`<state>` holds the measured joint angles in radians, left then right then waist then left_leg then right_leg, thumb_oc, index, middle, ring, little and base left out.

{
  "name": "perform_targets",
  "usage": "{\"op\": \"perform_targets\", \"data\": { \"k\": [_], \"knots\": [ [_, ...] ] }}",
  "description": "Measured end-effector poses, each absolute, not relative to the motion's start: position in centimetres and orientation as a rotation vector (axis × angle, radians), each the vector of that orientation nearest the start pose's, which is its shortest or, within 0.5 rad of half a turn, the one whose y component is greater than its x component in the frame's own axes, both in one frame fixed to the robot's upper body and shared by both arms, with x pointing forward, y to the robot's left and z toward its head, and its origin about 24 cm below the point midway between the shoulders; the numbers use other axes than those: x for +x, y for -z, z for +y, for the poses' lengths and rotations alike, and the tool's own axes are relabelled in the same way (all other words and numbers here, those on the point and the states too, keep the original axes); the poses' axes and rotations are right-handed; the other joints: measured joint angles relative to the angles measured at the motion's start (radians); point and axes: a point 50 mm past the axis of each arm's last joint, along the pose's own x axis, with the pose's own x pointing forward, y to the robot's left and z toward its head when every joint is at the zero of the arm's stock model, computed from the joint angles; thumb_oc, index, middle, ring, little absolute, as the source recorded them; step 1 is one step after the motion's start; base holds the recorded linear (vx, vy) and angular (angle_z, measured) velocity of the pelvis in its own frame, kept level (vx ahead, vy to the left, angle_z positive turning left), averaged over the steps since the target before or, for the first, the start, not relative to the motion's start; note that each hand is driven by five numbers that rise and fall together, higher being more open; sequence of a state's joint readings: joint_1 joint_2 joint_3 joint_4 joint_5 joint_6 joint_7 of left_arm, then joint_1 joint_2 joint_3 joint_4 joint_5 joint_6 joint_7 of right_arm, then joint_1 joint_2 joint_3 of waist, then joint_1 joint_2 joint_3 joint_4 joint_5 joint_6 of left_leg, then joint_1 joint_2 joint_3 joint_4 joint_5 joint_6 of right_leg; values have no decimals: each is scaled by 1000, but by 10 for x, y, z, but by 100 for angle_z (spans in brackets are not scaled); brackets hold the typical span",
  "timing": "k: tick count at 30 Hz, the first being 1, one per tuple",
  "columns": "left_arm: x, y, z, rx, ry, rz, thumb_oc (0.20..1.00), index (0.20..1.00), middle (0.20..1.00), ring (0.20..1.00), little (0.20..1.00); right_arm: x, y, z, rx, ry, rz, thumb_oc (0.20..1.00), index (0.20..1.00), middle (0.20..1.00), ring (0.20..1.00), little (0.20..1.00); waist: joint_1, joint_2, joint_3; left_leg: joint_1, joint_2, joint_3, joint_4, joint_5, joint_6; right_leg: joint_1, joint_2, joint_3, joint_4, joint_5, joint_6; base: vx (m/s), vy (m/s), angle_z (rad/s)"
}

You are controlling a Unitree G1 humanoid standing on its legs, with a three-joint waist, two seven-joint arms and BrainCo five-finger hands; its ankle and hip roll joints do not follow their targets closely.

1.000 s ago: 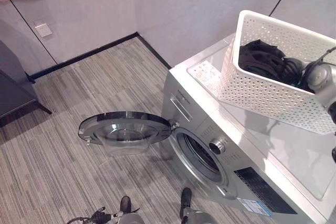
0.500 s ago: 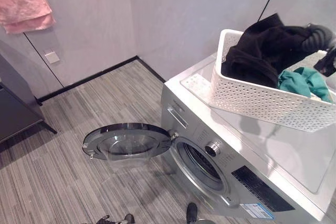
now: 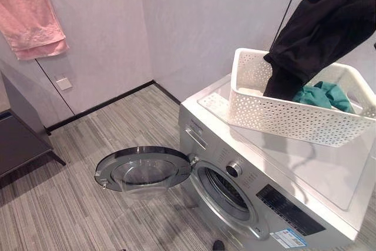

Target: Grab the laundry basket,head to the washer,open it,put in the laundry and shut it.

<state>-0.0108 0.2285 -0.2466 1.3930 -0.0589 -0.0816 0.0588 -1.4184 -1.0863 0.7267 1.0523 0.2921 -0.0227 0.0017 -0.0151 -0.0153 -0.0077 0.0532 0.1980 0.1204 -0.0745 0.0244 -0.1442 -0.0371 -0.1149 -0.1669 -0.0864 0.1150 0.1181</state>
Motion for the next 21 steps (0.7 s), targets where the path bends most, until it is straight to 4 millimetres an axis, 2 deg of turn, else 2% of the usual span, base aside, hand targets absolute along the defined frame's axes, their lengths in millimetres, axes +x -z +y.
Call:
{"op": "perform_targets", "data": {
  "k": [3,8,11,12,16,17,21],
  "knots": [
    [65,168,231,362,-21,1299,1000,1000,1000,1000,1000,352,-364,-339,-862,474,-267,200,200,200,200,200,0,0,-1,1,-3,0,-1,0,0,0,-1,0,0,0,0,-2,27,1],
    [77,168,223,396,21,1266,1000,1000,1000,1000,1000,340,-407,-332,-762,574,-435,200,200,200,200,200,0,1,-2,5,-19,-1,-2,-1,1,4,-9,-1,0,3,5,-3,53,1],
    [86,167,218,412,38,1233,1000,1000,1000,1000,1000,333,-420,-331,-730,608,-494,200,200,200,200,200,-1,-3,-5,13,-23,1,-8,-1,2,7,-18,2,0,4,7,-7,62,-2],
    [94,165,214,410,45,1197,1000,1000,1000,1000,1000,325,-428,-336,-725,646,-528,200,200,200,200,200,-1,-7,-8,16,-28,0,-14,-1,2,8,-23,1,0,3,9,-8,109,3],
    [107,164,206,430,85,1159,1000,1000,1000,1000,1000,310,-446,-342,-691,734,-600,200,200,200,200,200,-5,-10,-9,29,-44,-1,-16,-2,10,20,-32,2,0,3,17,0,79,1],
    [111,163,203,423,91,1140,1000,1000,1000,1000,1000,301,-456,-344,-675,774,-642,200,200,200,200,200,-6,-12,-11,34,-51,1,-16,-4,13,24,-40,4,0,2,21,-10,85,0],
    [109,163,204,426,82,1145,1000,1000,1000,1000,1000,280,-473,-350,-660,854,-724,200,200,200,200,200,-18,-27,-18,39,-64,14,-16,-9,20,20,-51,21,0,6,29,-9,78,-9]
  ]
}}
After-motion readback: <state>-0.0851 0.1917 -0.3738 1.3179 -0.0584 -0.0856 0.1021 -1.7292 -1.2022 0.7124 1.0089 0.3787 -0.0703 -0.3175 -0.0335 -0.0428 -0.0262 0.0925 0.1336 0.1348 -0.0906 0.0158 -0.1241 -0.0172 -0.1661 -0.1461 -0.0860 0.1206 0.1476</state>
